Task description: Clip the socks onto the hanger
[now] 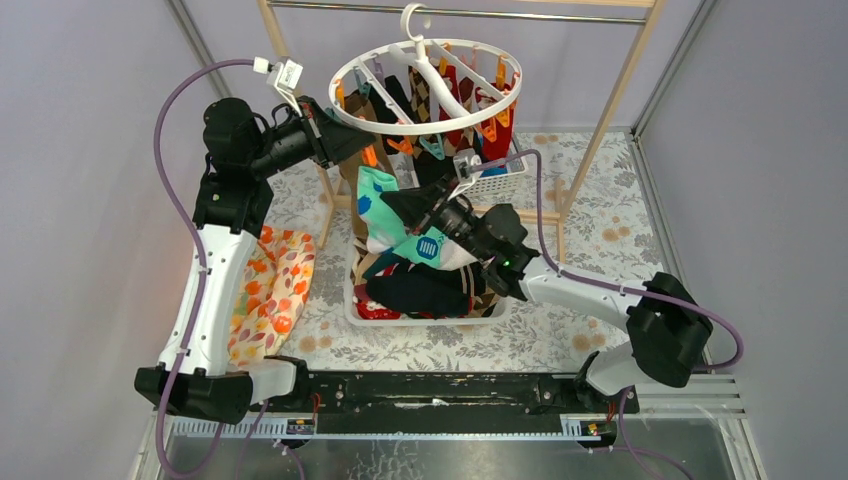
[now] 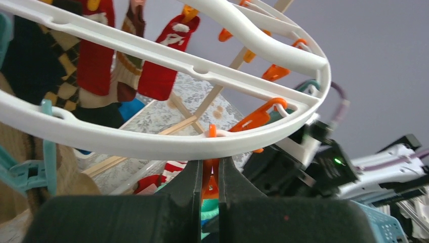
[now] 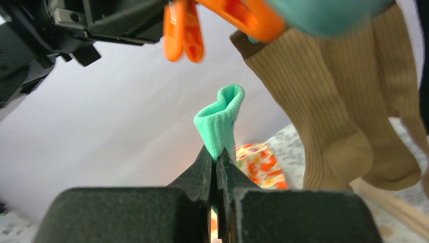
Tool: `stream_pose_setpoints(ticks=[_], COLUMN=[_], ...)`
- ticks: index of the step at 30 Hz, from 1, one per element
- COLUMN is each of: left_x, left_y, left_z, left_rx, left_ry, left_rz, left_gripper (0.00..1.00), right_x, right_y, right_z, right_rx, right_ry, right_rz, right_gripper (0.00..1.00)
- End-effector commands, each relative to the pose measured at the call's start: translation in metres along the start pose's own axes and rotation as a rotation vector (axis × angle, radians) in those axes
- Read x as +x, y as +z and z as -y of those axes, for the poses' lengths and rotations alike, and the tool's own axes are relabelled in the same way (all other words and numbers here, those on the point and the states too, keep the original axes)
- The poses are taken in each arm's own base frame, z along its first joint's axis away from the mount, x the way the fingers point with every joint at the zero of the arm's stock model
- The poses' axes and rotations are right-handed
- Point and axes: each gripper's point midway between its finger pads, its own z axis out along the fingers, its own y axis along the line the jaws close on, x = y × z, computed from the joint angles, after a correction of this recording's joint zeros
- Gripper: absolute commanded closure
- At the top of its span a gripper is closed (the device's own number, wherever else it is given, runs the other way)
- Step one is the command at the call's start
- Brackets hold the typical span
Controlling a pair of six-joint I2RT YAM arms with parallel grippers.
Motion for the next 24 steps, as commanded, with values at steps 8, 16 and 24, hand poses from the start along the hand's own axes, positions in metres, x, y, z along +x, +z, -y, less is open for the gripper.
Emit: stream_pose_setpoints(ticks=[8,16,24], left_x=[0.010,0.013,0.014], left_y=[0.002,-0.001,-0.001], left_z=[0.034,0.040,0.041], left_rx=[0.250,0.288,0.299], left_ry=[-0.074,-0.076,-0.084], left_rz=[-0.076,-0.103,-0.111], left_gripper=[1.00,1.00,1.00], right_x=[-0.029,-0.049,-0.058], right_y=[-0.021,-0.015,-0.007], right_z=[-0.048,-0.045,-0.043], right_rx=[-0.540,-0.666,-0.696], right_ry=[0.410,0.467,0.481], right_rz=[-0.082,-0.070,-0.058], right_gripper=[1.00,1.00,1.00])
